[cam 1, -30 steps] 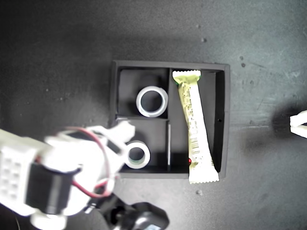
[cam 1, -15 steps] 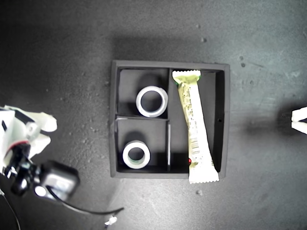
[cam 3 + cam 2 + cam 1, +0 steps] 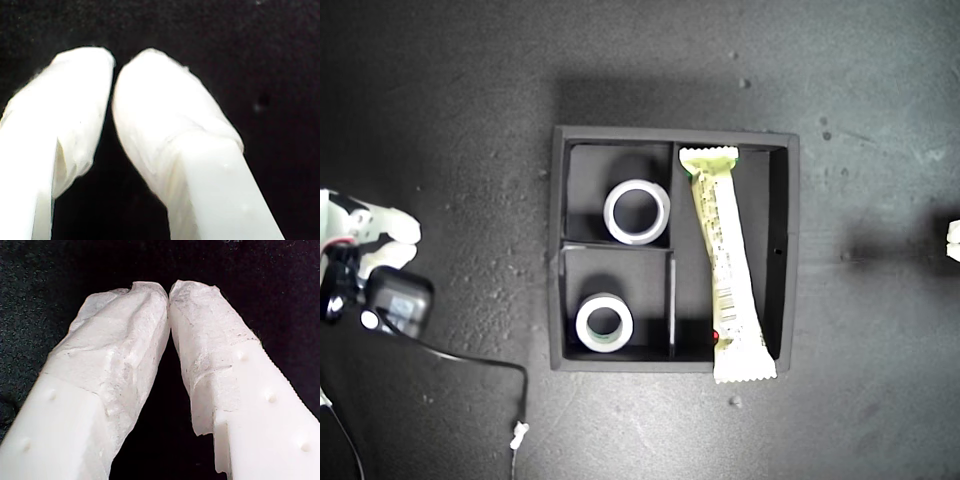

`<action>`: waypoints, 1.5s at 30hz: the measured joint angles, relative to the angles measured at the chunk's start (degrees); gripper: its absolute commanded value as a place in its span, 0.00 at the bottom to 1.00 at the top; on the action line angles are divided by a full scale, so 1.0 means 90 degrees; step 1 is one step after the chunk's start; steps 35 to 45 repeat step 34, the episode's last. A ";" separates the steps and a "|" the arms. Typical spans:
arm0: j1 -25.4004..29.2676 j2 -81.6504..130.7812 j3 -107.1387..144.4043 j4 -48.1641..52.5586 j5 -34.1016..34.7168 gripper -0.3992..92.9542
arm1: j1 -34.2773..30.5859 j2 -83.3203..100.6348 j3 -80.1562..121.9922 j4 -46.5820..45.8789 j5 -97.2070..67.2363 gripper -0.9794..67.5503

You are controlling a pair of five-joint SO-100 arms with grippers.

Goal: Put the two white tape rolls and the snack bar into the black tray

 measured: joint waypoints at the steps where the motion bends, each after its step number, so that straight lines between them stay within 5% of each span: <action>1: -0.0010 0.0273 0.0146 0.0000 0.0039 0.01 | 0.0029 0.0000 0.0000 0.0000 0.0000 0.01; 14: -0.0186 0.2246 0.1016 0.1143 0.0107 0.01 | 0.0293 -0.0010 0.0000 0.0000 0.0000 0.02; 21: -0.0420 0.2246 0.1016 0.1582 -0.1045 0.01 | 0.0303 -0.0010 0.0000 0.0000 0.0000 0.02; 28: -0.0420 0.2246 0.1016 0.1592 0.0312 0.01 | 0.0293 -0.0010 0.0000 0.0000 0.0000 0.02; 45: -0.0420 0.2246 0.1016 0.1592 0.0449 0.01 | 0.0293 -0.0010 0.0000 0.0000 0.0000 0.02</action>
